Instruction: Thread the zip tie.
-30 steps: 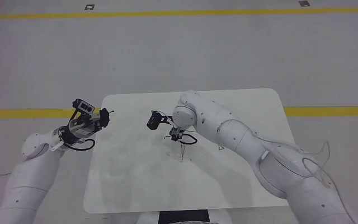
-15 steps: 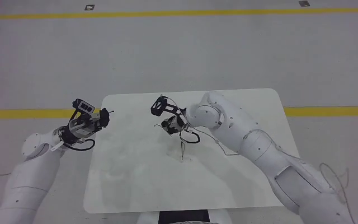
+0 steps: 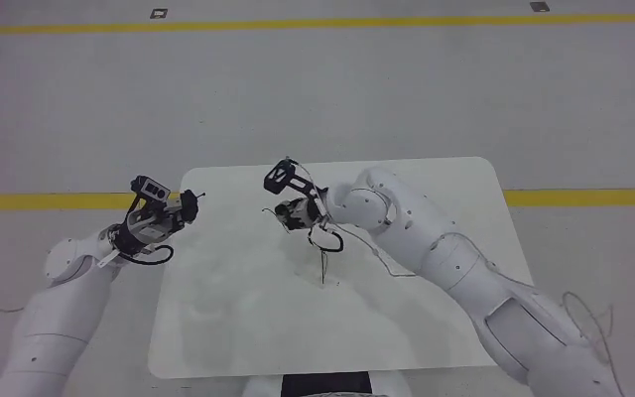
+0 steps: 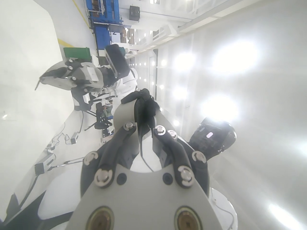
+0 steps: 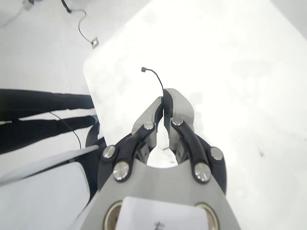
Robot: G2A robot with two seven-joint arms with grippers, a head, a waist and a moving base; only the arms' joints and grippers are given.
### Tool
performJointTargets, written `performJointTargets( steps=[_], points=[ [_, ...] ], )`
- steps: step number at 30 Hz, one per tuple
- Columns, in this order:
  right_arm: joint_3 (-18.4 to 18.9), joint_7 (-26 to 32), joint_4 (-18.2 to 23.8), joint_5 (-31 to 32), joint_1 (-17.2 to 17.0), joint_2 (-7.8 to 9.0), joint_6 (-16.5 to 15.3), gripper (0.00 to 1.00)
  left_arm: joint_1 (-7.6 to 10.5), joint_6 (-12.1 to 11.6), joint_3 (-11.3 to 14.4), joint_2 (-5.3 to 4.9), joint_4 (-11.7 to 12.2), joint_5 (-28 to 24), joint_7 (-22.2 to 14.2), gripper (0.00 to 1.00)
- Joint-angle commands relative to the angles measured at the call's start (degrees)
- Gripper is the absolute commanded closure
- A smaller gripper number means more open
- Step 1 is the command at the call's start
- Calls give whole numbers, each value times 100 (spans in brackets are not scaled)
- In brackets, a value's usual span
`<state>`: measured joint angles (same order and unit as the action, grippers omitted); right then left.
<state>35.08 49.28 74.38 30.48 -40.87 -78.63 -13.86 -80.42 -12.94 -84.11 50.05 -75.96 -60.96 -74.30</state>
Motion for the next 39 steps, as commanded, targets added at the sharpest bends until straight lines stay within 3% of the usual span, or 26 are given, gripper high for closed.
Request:
performJointTargets(
  steps=[1,8,14,25,28,32,39],
  points=[
    [5,-424,4,-25,-20,-58,253,100,-2,-167,58,20,-2,193,240,100],
    [15,-1595,-69,-255,-29,-294,841,100,135,-654,402,156,85,416,1054,100],
    [58,-2143,-150,-320,-77,-426,1065,100,228,-654,355,271,114,606,1345,100],
    [77,-2187,-150,-319,-110,-433,1061,100,228,-654,355,271,114,606,1345,100],
    [202,-2591,-42,-275,-260,-443,1293,100,157,-654,396,307,57,687,1768,100],
    [331,-3063,169,-181,-456,-474,1635,100,18,-654,331,375,-48,1186,2179,100],
    [355,-3427,437,-217,-704,-566,1743,100,-108,-654,364,584,-132,1457,2544,100]
  ],
)
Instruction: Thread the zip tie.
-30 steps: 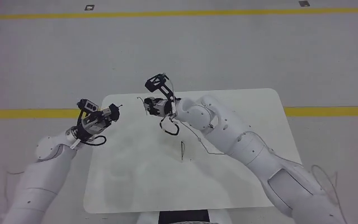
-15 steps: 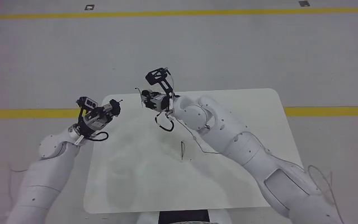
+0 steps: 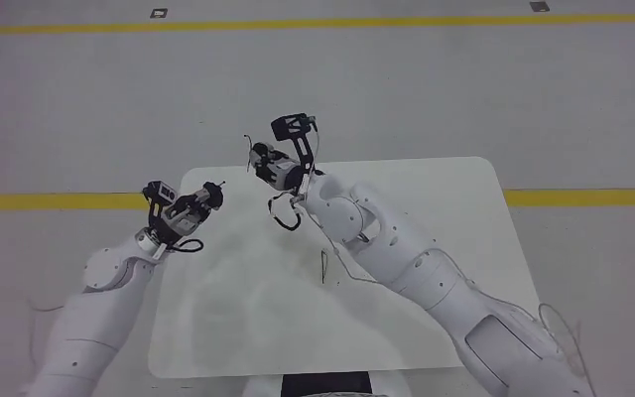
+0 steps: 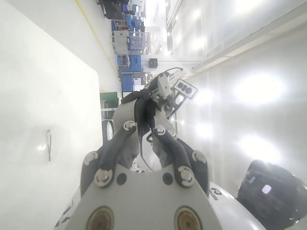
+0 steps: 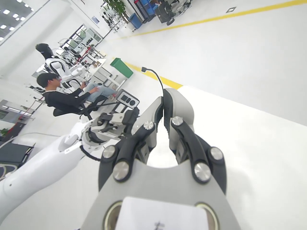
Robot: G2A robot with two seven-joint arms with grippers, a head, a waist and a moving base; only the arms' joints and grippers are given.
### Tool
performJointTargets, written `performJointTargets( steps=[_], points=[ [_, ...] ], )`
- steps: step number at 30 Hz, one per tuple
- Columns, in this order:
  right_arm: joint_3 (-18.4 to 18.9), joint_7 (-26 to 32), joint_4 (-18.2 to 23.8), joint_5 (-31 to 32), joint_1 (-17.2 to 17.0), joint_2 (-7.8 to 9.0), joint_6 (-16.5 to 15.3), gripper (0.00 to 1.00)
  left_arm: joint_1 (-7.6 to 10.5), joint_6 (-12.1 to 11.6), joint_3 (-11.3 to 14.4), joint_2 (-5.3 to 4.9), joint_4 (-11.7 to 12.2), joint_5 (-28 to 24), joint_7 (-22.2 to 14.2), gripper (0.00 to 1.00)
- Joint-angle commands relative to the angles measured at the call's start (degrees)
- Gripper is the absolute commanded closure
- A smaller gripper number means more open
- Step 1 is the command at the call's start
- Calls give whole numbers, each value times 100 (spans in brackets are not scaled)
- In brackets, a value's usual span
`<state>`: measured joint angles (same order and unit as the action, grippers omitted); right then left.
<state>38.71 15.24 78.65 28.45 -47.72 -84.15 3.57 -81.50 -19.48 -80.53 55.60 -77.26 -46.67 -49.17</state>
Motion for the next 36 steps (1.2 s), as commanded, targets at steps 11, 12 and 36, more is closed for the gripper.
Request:
performJointTargets(
  steps=[11,12,36],
  points=[
    [-44,-67,-26,-55,-61,-70,-26,100,27,0,-21,128,-66,135,56,100],
    [-44,-67,-26,-55,-61,-70,-26,100,27,0,-21,128,-66,135,56,100],
    [-88,-726,67,813,-452,-200,13,100,-9,0,179,200,-225,454,555,100]
  ],
)
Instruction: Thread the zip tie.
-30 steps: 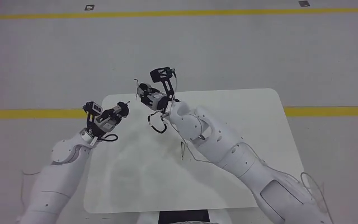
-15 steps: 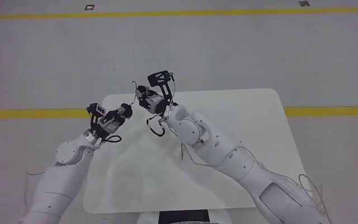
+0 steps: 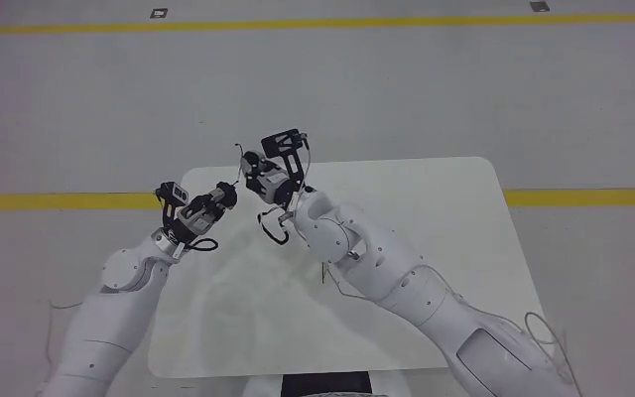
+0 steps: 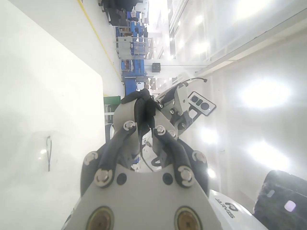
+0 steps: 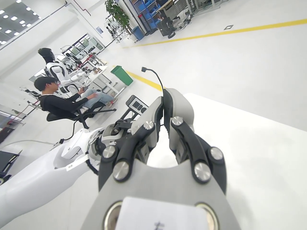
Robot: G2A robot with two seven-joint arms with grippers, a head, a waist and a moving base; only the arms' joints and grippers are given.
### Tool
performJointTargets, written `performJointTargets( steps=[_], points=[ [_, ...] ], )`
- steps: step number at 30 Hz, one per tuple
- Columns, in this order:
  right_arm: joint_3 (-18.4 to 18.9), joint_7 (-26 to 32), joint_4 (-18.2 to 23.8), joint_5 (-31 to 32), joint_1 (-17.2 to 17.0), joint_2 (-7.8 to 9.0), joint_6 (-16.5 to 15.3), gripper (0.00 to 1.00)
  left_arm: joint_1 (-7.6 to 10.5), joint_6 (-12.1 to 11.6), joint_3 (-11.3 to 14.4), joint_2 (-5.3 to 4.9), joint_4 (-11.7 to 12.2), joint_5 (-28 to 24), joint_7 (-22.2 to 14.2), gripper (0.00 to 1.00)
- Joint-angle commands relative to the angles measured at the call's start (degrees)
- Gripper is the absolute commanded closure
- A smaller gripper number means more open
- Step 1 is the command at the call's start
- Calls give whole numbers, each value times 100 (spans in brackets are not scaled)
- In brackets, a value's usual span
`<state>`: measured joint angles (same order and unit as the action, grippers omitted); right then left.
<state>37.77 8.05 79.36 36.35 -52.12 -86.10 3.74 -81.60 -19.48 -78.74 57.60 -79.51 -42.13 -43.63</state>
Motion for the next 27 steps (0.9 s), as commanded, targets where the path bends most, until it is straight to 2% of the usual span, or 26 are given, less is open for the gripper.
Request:
performJointTargets(
  steps=[1,18,27],
  points=[
    [18,-10,-20,46,-26,-15,-16,100,0,0,0,0,0,0,0,100],
    [49,-20,-362,214,5,-230,-216,100,0,0,0,0,0,0,0,100],
    [109,6,-429,358,-40,-307,-199,100,0,0,0,0,0,0,0,100]
  ],
)
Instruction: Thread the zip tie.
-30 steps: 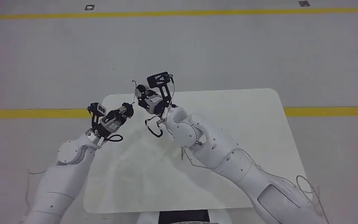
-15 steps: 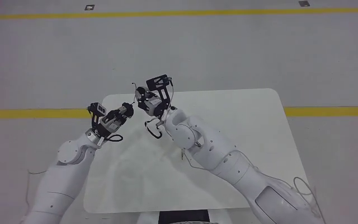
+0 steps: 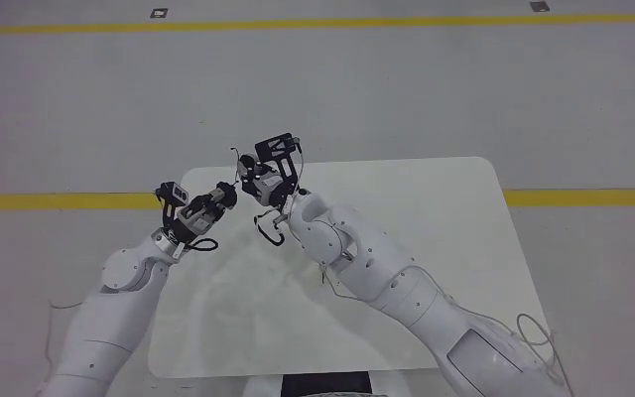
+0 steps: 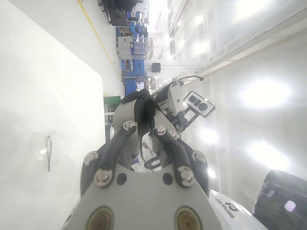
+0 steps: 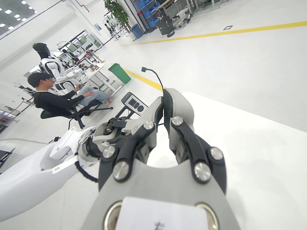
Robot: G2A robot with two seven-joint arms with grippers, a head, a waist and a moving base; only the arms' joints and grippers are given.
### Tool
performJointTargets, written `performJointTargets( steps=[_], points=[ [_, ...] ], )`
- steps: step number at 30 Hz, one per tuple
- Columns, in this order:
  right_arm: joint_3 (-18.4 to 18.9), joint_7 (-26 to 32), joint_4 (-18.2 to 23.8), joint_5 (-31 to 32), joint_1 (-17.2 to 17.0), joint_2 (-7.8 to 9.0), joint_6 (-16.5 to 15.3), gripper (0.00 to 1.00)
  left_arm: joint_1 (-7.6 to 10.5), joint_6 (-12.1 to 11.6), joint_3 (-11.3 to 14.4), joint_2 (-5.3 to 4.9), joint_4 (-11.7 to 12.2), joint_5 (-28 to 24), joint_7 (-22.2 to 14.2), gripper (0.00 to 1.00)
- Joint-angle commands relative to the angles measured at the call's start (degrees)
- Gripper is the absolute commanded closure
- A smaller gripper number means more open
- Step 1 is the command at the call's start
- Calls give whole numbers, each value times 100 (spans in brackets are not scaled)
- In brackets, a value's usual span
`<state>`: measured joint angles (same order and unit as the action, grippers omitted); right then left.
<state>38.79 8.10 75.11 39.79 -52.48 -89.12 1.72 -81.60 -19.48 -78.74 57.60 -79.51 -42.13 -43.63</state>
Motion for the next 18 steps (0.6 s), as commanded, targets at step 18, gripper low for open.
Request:
performJointTargets(
  steps=[18],
  points=[
    [187,98,-54,305,-114,-107,-41,100,0,0,0,0,0,0,0,100]
  ],
)
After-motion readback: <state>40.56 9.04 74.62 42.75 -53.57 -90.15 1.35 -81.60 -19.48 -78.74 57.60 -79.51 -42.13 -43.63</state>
